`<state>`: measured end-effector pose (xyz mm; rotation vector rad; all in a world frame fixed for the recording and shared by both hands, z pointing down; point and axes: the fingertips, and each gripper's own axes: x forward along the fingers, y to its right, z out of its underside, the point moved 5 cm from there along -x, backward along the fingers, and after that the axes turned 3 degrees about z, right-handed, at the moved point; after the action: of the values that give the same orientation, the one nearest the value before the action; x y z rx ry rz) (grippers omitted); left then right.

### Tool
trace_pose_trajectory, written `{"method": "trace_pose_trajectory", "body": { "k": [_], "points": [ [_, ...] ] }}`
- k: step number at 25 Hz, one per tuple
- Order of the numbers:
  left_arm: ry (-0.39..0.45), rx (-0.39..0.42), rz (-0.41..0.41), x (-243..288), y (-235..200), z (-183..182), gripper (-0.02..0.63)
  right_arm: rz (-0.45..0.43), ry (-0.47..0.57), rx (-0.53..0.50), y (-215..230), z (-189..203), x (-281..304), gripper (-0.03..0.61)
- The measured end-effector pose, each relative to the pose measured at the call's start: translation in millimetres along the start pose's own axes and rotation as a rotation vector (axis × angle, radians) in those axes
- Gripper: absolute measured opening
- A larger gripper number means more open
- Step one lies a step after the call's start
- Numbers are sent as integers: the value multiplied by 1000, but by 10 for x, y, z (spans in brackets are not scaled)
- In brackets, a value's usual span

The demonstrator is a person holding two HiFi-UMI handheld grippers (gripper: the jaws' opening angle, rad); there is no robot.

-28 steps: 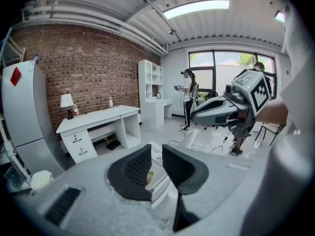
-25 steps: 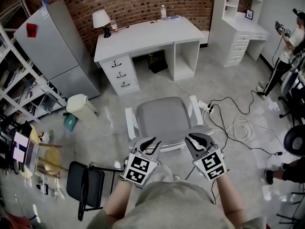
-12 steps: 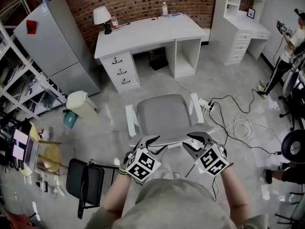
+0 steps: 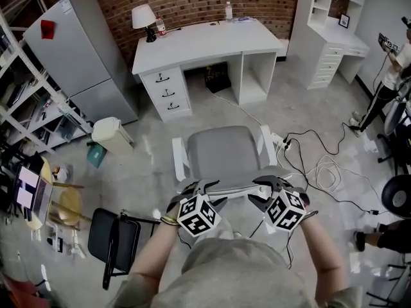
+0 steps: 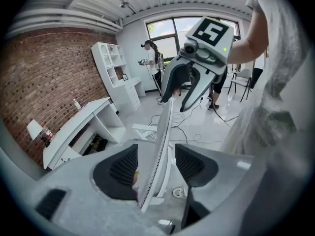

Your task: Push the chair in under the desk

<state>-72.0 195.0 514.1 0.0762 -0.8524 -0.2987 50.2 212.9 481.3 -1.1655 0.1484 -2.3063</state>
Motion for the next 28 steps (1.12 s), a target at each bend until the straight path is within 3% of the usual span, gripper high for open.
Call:
{"method": "trace_pose_trajectory", "body": {
  "k": [8, 28],
  "points": [
    [-112, 115, 37, 196, 10, 100, 235, -47, -112, -150, 5, 121, 226, 158],
    [-274, 231, 99, 690, -73, 318, 235, -151, -274, -341, -7, 378, 816, 158]
  ]
}}
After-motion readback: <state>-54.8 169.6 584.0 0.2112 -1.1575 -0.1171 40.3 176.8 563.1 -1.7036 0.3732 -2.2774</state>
